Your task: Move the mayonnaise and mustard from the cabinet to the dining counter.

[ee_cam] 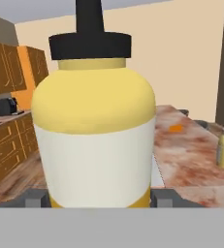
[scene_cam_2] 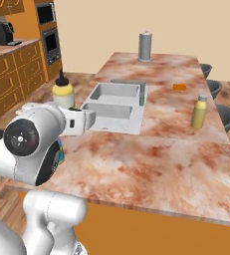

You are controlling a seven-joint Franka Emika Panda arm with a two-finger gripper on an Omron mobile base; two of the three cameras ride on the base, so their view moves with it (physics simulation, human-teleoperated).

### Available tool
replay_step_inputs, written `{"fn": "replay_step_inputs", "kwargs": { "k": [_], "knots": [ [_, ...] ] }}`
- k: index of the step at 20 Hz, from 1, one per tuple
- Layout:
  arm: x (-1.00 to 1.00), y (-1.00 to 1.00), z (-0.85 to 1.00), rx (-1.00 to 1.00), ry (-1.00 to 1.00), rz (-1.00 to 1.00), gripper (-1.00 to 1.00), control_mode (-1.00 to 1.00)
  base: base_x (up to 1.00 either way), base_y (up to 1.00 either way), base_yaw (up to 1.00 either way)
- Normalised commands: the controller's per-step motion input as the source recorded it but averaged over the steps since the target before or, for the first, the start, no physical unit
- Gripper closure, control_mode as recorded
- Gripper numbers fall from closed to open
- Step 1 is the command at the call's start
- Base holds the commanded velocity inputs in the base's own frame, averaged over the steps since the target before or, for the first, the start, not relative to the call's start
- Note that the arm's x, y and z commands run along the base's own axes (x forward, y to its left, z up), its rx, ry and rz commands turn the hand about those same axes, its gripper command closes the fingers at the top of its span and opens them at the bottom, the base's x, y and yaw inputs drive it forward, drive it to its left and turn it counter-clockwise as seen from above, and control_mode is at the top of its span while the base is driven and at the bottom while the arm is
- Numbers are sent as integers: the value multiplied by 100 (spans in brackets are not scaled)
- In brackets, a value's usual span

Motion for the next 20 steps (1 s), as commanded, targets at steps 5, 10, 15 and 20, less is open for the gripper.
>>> {"fn": "replay_step_inputs", "kwargs": {
  "k": [5,10,15,20],
  "knots": [
    [55,-6,-68,0,17,17,100,-100,0,0,0],
    [32,0,-34,0,14,13,100,-100,0,0,0],
    [45,-24,-46,0,3,8,100,-100,0,0,0],
    [51,-39,-69,-5,0,1,100,-100,0,0,0]
  ]
}}
